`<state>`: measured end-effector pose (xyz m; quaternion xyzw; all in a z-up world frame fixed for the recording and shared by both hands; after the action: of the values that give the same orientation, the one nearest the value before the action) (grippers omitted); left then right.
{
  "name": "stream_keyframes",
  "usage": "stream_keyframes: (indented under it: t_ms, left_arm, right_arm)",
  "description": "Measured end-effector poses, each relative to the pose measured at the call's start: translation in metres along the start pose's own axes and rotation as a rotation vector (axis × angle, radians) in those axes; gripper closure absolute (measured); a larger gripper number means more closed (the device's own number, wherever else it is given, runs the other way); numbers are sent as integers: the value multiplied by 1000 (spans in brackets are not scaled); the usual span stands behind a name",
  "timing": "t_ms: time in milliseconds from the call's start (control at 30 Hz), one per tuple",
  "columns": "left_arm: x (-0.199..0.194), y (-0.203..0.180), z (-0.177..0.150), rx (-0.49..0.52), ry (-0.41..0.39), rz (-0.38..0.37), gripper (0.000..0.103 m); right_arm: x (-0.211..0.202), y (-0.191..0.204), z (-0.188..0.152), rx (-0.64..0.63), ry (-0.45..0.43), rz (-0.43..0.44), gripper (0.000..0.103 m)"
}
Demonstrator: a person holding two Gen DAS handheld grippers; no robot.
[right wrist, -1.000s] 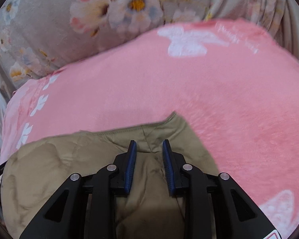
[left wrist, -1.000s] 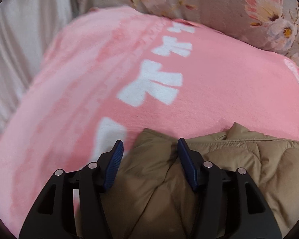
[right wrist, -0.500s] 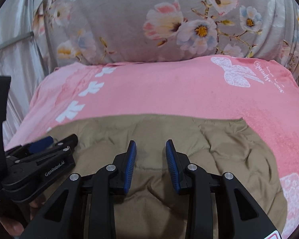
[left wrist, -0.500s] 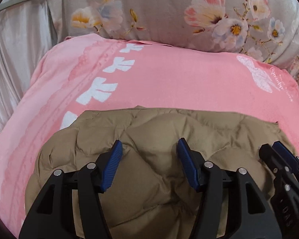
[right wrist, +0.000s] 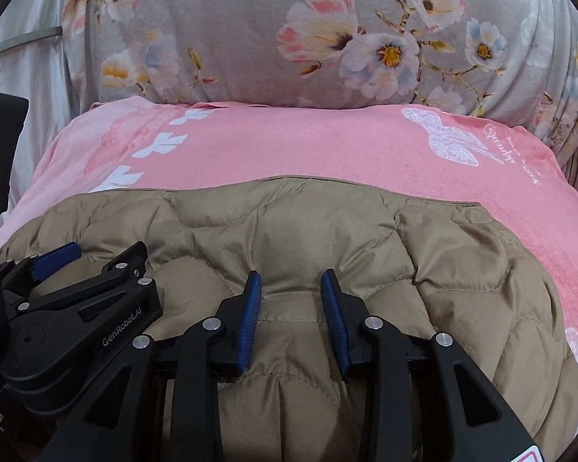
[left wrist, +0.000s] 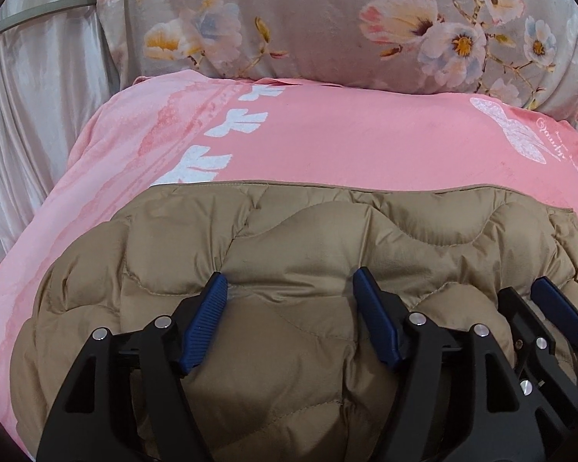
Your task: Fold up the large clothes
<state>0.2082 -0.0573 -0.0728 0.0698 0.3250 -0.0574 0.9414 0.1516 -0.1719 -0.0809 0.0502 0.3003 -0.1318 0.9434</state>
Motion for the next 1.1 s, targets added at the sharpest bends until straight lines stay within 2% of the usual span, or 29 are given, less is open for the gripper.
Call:
stream_keyframes:
  t_ms: [367,1100]
  left_arm:
    - [2,-4,-2,12,-6,26,36]
    - [2,-3,-3,18,-8,27,34]
  right_arm:
    - [3,1,0,-8,6,-15,69]
    - [5,-2,0,-8,4,-13,69]
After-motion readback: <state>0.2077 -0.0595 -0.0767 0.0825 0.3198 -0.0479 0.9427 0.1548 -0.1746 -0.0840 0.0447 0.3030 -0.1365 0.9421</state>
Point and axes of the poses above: each gripper's, at about its wrist camera, not at the fingertips, and x roughly the way its jaws point, y to its left, z to its top, the point moved 3 cm from there along x, roughly the way its jaws point
